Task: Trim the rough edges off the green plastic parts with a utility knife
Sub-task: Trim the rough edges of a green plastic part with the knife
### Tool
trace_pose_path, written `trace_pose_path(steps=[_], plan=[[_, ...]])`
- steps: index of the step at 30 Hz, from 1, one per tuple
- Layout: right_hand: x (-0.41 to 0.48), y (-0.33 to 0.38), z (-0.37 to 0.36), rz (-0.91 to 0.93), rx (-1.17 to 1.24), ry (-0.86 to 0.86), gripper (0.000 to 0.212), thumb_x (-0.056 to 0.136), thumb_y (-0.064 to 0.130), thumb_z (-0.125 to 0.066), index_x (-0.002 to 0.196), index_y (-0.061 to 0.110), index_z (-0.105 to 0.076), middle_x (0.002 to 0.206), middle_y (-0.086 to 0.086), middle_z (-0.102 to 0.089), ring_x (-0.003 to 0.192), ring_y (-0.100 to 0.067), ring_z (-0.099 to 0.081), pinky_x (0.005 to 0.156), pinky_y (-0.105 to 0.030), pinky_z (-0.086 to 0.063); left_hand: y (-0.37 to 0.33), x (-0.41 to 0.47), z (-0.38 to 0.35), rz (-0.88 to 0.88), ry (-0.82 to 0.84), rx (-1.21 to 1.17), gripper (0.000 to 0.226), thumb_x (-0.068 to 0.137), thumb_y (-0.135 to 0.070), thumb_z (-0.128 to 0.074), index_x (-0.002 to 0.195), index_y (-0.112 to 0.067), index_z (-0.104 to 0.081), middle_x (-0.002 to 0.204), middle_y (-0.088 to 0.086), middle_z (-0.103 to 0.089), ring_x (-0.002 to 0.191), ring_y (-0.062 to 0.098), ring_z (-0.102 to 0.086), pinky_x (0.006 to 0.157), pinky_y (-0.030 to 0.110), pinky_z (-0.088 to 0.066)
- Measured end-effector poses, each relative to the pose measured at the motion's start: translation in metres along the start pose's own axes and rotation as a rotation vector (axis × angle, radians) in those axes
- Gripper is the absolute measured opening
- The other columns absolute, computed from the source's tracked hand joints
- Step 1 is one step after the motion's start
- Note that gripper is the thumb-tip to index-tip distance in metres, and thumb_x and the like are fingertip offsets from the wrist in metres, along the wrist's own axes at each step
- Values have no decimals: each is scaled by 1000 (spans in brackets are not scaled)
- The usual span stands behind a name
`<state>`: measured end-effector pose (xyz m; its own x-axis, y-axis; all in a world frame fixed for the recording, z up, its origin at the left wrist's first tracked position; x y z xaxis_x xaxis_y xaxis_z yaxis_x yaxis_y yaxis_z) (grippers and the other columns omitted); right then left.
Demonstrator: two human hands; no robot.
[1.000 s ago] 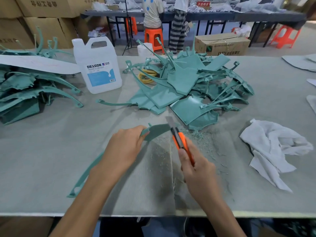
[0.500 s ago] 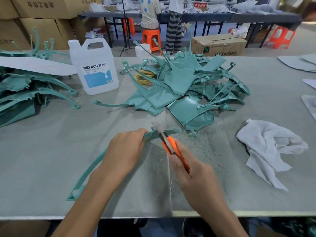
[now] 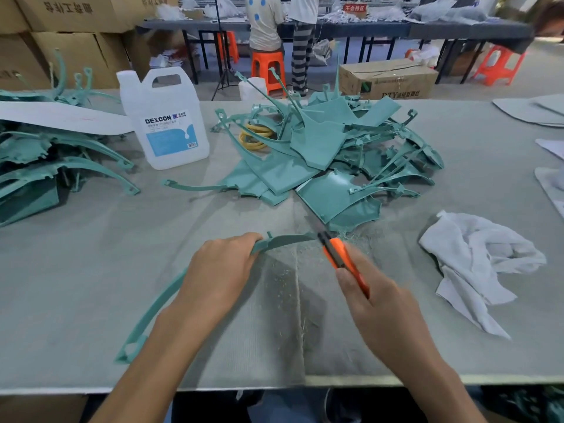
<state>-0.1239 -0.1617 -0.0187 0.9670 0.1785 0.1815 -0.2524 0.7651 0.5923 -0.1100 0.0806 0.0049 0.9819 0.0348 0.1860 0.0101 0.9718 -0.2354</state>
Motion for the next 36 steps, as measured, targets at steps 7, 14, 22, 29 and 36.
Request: trace_pose_path(steps=[7, 14, 22, 29, 36], plan=[[3, -15, 4, -57, -48, -37, 48, 100, 51, -43, 147, 59, -34, 56, 12, -54, 53, -5, -53, 49, -14, -34, -3, -2, -1, -22, -35, 25, 22, 106, -34, -43, 115, -31, -63, 93, -1, -71, 79, 30, -62, 66, 36, -34], [5, -21, -6, -136, 129, -17, 45, 101, 50, -44, 143, 62, -36, 68, 9, -62, 64, -15, -63, 68, -39, -56, 6, -9, -5, -69, -112, -77, 18, 99, -21, -59, 113, -30, -67, 93, -4, -72, 81, 33, -65, 63, 36, -37], [-7, -23, -8, -51, 149, 67, 34, 96, 59, -39, 128, 72, -33, 83, 20, -66, 62, -9, -63, 62, -36, -55, 34, -35, -33, -90, 175, 19, 79, 80, -79, -27, 148, -41, -43, 159, -12, -35, 148, 8, -28, 120, 41, -11], [-18, -27, -8, -29, 23, 148, 29, 96, 57, -40, 125, 53, -39, 81, 22, -61, 74, -6, -58, 64, -21, -44, 24, -17, -45, -4, 112, 100, 80, 75, -94, -12, 124, -43, -49, 150, -13, -43, 145, 16, -29, 116, 51, -4], [-27, -24, -21, -1, -6, 230, 38, 101, 55, -40, 139, 54, -37, 102, 17, -66, 99, -14, -62, 84, -37, -49, 29, -16, -55, -18, 52, 124, 73, 87, -86, -22, 127, -40, -62, 141, -8, -59, 135, 19, -49, 110, 51, -23]])
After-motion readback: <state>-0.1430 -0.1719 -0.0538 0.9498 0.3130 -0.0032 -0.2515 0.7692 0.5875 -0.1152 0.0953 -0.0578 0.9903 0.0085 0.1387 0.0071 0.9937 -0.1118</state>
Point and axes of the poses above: each hand's wrist, its own x-axis towards the middle knuckle, its own z-axis out of the back of the hand, y = z × x, the point moved 2 cm from there along x, towards the middle knuckle
